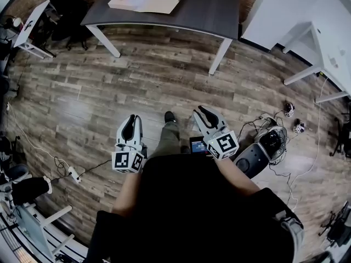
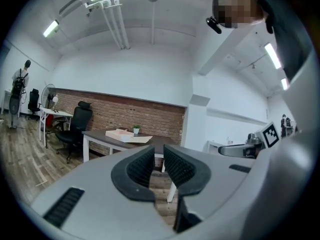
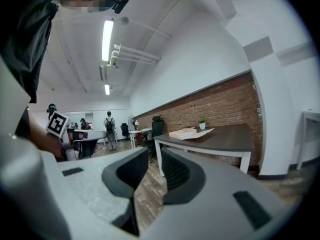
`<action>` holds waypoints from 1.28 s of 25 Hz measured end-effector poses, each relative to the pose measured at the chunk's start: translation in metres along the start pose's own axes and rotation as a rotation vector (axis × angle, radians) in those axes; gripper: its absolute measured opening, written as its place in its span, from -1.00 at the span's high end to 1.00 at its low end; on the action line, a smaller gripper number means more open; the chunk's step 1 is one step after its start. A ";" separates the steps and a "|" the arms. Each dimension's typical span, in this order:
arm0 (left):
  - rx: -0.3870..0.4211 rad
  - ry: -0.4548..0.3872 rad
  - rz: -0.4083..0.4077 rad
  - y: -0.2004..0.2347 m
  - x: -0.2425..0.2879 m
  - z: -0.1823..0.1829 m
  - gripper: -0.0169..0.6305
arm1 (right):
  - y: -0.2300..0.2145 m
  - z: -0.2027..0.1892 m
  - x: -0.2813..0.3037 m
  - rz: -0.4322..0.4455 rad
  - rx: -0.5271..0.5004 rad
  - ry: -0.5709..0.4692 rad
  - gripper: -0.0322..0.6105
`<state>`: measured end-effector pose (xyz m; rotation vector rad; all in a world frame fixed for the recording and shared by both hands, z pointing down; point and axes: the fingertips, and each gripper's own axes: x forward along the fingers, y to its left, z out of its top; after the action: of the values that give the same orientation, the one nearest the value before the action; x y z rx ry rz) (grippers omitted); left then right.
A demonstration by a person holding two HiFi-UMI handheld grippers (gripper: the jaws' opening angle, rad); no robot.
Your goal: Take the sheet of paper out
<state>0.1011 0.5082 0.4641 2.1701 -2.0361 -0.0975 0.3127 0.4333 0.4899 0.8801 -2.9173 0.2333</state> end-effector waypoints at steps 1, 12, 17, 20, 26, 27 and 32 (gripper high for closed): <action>-0.002 -0.002 -0.002 0.003 0.007 0.000 0.79 | -0.005 -0.001 0.004 -0.005 0.002 0.006 0.64; -0.015 0.011 -0.037 0.053 0.127 0.011 0.78 | -0.076 0.035 0.107 -0.013 -0.038 0.030 0.63; -0.019 0.020 -0.055 0.095 0.195 0.023 0.79 | -0.109 0.059 0.178 -0.020 -0.052 0.032 0.63; -0.023 0.014 -0.072 0.118 0.233 0.032 0.80 | -0.125 0.070 0.214 -0.019 -0.070 0.036 0.63; -0.037 -0.009 -0.074 0.155 0.285 0.039 0.88 | -0.145 0.089 0.272 -0.003 -0.086 0.006 0.63; -0.046 -0.008 -0.069 0.161 0.293 0.038 0.90 | -0.148 0.091 0.280 0.001 -0.091 0.008 0.63; -0.059 -0.004 -0.054 0.185 0.331 0.037 0.95 | -0.174 0.092 0.315 0.015 -0.090 0.031 0.63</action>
<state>-0.0641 0.1653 0.4791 2.1907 -1.9519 -0.1658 0.1440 0.1038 0.4597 0.8338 -2.8809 0.1142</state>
